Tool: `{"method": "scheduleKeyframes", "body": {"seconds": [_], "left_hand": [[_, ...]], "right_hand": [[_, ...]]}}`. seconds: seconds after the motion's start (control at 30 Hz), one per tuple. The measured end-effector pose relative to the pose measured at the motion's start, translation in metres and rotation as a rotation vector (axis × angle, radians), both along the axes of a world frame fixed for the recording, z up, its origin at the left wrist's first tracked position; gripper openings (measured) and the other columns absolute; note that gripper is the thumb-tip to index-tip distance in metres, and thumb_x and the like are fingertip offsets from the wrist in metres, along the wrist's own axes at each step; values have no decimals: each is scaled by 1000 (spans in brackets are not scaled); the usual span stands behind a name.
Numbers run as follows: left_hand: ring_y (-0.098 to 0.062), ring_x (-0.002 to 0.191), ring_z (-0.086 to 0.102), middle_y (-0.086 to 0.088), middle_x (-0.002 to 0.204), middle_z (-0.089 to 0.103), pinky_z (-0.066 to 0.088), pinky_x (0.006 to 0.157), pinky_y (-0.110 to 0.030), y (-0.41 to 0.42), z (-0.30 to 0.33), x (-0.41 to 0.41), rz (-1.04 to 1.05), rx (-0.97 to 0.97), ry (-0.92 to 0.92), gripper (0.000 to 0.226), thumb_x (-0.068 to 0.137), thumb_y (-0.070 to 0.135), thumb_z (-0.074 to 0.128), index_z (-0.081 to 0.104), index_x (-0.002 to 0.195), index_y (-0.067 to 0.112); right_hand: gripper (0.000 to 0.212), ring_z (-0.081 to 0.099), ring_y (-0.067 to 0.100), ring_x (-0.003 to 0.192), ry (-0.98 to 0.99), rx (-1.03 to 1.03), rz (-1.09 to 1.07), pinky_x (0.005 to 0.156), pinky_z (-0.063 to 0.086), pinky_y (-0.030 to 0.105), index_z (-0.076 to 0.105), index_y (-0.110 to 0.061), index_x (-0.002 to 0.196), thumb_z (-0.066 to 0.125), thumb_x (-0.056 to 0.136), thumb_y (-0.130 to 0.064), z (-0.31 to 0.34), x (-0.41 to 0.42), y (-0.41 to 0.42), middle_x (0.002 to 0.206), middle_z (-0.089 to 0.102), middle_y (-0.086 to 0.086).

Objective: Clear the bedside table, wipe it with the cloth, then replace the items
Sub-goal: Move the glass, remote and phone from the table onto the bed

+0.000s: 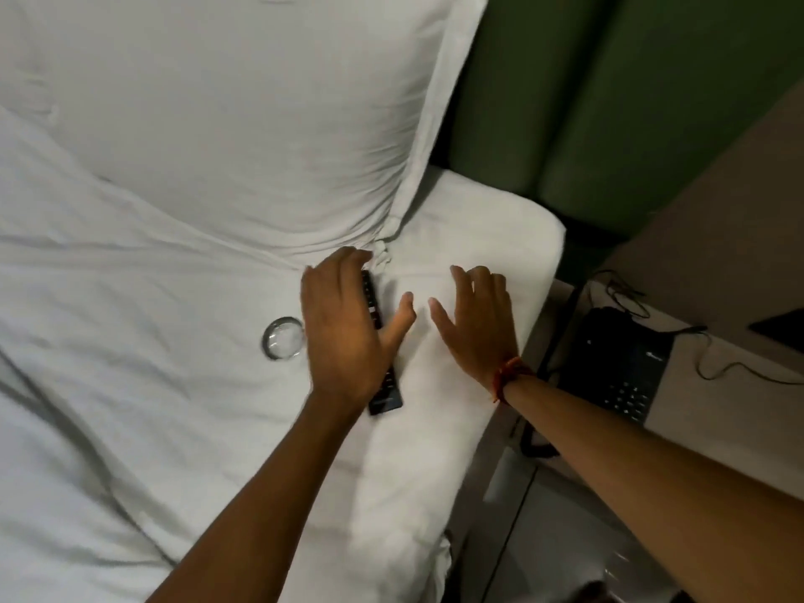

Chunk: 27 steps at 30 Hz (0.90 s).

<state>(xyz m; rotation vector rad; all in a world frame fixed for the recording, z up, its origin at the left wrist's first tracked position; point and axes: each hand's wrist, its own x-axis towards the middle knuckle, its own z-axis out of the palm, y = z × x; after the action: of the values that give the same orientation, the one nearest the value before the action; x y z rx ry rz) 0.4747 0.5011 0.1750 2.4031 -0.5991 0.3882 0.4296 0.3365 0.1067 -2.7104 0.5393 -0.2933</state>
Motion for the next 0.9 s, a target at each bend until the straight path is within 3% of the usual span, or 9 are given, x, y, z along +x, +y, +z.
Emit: {"method": "scheduleKeyframes", "body": {"seconds": [0.13,0.27,0.4,0.57,0.63,0.67,0.73,0.83,0.9], "left_hand": [[-32,129,58,-14,137,62,46,110,-53,-86,-8,-26,-228,10,120,54,94,34,72,59,136,3],[-27,133,54,-11,147,56,42,115,-33,-159,-29,-61,-355,38,380,58,99,39,66,52,145,7],[-28,131,54,-10,144,53,47,109,-35,-223,-70,-88,-478,105,538,55,100,38,63,49,145,9],[-27,127,59,-8,140,57,47,102,-31,-272,-144,-112,-428,304,867,63,94,45,70,48,146,18],[-31,116,66,-3,117,65,52,93,-33,-282,-169,-114,-349,308,1013,50,92,43,72,57,134,19],[-35,110,68,-3,109,67,55,90,-37,-286,-178,-114,-305,292,1073,42,93,42,72,60,126,18],[-42,97,69,-10,97,69,57,84,-47,-294,-190,-117,-232,253,1164,27,95,36,71,61,109,16],[-21,68,58,-1,75,57,46,61,-34,-304,-198,-126,-167,224,1212,28,96,34,70,48,83,23],[-13,63,51,1,74,55,38,55,-28,-308,-199,-128,-112,208,1216,25,98,35,67,50,87,20]], "right_hand": [[64,45,36,132,52,68,-123,108,43,52,40,-9,150,49,99,-46,-11,-31,-63,145,50,18],[67,38,36,140,130,148,-223,115,37,50,33,-10,154,35,100,-50,-27,-78,-121,155,40,17],[67,38,40,137,226,207,-331,112,38,49,28,-7,156,50,102,-41,-51,-139,-181,153,38,19],[70,40,34,142,268,679,-612,115,40,45,24,-12,157,55,100,-38,-89,-204,-230,158,35,16],[60,52,32,134,214,929,-716,107,49,45,38,-11,150,60,98,-31,-100,-217,-238,149,49,15],[51,59,30,124,182,1039,-761,92,55,41,46,-11,142,61,96,-25,-106,-219,-241,139,58,13],[46,62,22,104,162,1209,-808,70,48,24,51,-11,136,62,91,-9,-112,-219,-243,122,60,9],[41,58,26,100,135,1375,-818,80,47,29,51,-16,113,58,81,8,-116,-208,-243,110,56,12],[16,60,19,84,78,1367,-867,75,45,26,57,-9,78,58,69,4,-113,-201,-239,87,61,5]]}}
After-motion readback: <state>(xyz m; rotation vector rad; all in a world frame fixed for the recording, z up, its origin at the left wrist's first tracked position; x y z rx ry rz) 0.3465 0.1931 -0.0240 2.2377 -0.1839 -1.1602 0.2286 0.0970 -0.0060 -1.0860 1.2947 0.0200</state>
